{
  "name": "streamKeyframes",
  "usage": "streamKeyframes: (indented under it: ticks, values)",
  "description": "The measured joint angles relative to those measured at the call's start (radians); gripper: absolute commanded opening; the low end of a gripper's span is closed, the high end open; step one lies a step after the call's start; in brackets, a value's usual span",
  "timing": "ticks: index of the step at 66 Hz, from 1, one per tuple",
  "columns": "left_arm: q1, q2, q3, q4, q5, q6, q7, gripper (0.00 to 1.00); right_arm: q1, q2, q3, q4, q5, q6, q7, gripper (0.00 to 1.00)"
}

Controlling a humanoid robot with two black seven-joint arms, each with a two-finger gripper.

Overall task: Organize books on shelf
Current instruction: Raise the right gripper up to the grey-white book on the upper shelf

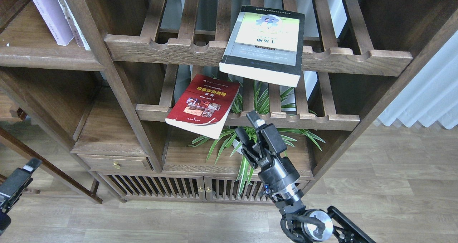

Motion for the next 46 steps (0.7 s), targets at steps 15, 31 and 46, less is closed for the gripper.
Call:
streamKeyframes:
  ticks: [15, 31, 46]
  values:
    - [0.002, -0.004, 0.001, 0.001, -0.001, 0.000, 0.000, 1.00, 0.001, 0.000, 0.001, 0.042, -0.089, 0.000, -0.001, 0.99]
    - [0.004, -0.005, 0.001, 0.001, -0.001, 0.000, 0.000, 1.00, 0.019, 0.000, 0.032, 0.043, -0.112, 0.000, 0.006, 0.99]
    - [0.005, -0.007, 0.002, 0.002, -0.001, 0.000, 0.000, 1.00, 0.078, 0.000, 0.080, 0.043, -0.112, 0.000, 0.007, 0.99]
